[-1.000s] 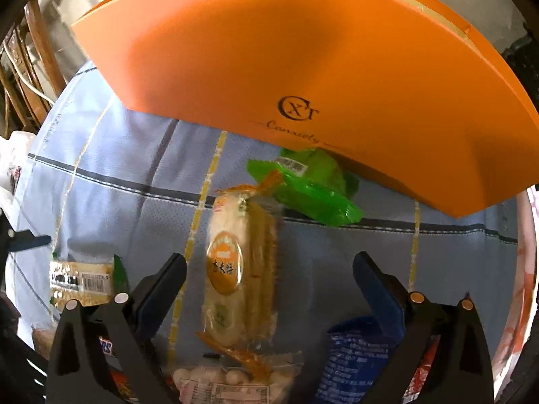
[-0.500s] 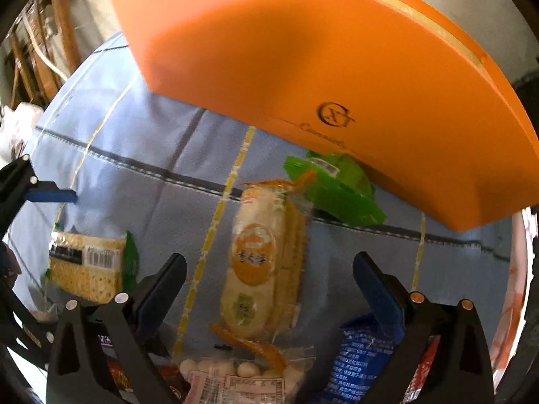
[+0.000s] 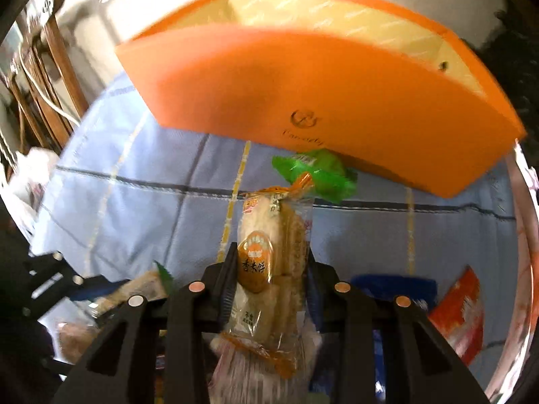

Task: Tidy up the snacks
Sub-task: 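Grasp the square cracker pack with left tool while right tool grasps a bread roll, then release the cracker pack into the box while right tool grasps a red noodle packet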

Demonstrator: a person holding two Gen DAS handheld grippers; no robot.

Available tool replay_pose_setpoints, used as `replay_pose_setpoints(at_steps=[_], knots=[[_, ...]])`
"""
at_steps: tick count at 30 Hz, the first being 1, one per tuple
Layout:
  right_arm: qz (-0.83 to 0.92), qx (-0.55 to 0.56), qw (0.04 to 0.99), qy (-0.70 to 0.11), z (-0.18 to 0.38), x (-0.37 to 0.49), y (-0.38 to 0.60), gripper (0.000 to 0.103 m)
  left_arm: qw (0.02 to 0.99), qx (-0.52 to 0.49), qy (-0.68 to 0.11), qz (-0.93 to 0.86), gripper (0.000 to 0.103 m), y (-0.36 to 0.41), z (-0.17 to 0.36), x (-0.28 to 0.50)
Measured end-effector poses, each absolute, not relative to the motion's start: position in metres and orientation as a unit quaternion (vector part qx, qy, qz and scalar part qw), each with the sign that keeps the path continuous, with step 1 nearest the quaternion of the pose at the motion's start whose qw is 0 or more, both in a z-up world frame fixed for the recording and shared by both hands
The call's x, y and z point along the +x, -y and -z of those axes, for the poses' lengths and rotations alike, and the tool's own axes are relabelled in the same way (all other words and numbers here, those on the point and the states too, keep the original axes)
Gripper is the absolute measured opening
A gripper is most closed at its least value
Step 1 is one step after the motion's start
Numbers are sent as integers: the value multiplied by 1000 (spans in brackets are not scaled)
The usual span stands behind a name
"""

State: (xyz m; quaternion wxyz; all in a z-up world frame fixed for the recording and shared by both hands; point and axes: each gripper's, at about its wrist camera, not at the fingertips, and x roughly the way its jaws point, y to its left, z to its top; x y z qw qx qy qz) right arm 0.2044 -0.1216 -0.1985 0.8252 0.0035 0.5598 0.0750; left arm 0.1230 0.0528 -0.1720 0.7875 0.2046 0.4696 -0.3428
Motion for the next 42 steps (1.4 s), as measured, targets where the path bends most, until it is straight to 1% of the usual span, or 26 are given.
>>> replay_pose_setpoints(at_steps=[3, 5, 7, 9, 12, 13, 15, 17, 20, 21, 22, 23, 24, 25, 26, 27, 30, 33, 35, 36, 38, 40, 42], knots=[[-77, 40, 836, -542, 166, 194, 149, 35, 805, 79, -495, 318, 47, -69, 145, 137], [-75, 51, 849, -521, 143, 185, 162, 35, 821, 35, -491, 289, 46, -74, 125, 143], [-63, 56, 864, -496, 118, 178, 173, 35, 836, 28, -479, 265, 46, -80, 99, 145], [-56, 56, 879, -470, 92, 180, 188, 35, 853, 47, -450, 258, 47, -63, 61, 158], [-37, 56, 901, -428, 55, 204, 209, 35, 880, 92, -405, 231, 47, -53, 12, 185], [-22, 60, 908, -413, 42, 218, 217, 35, 884, 94, -402, 218, 47, -51, -1, 195], [-9, 59, 916, -396, 27, 237, 227, 36, 891, 78, -410, 177, 47, -41, -19, 226], [-15, 67, 915, -398, 17, 252, 236, 36, 899, 41, -408, 152, 47, -40, -37, 252], [5, 70, 917, -393, 8, 276, 261, 36, 903, 38, -408, 132, 47, -37, -48, 278], [13, 60, 917, -393, 9, 282, 262, 36, 903, 50, -408, 126, 47, -35, -48, 284], [12, 51, 916, -397, 11, 290, 264, 38, 904, 53, -406, 122, 47, -29, -46, 287], [3, 46, 915, -400, 16, 298, 264, 52, 906, 47, -403, 122, 47, -30, -44, 289], [-9, 37, 912, -407, 20, 305, 265, 72, 908, 37, -399, 126, 49, -22, -36, 295], [-1, 13, 902, -431, 31, 315, 261, 97, 911, 30, -394, 119, 77, -22, -29, 294], [3, -3, 897, -442, 42, 322, 254, 100, 914, 33, -390, 106, 97, -24, -19, 291], [-3, -18, 891, -454, 50, 322, 250, 99, 915, 40, -387, 103, 99, -19, -11, 288], [-3, -34, 882, -470, 67, 294, 250, 99, 897, 124, -411, 108, 99, -6, 18, 267], [18, -10, 871, -491, 86, 243, 258, 99, 880, 146, -425, 152, 99, -6, 39, 228], [65, 26, 847, -526, 113, 208, 274, 99, 865, 150, -439, 191, 99, -9, 58, 195], [93, 85, 825, -551, 134, 187, 289, 99, 859, 155, -443, 206, 99, -11, 63, 185], [127, 224, 782, -567, 168, 159, 314, 99, 846, 205, -433, 234, 99, -10, 85, 151], [174, 312, 726, -588, 202, 138, 331, 99, 849, 265, -392, 237, 99, -8, 103, 126], [183, 380, 687, -591, 223, 130, 339, 99, 823, 289, -401, 280, 99, -10, 118, 114]])
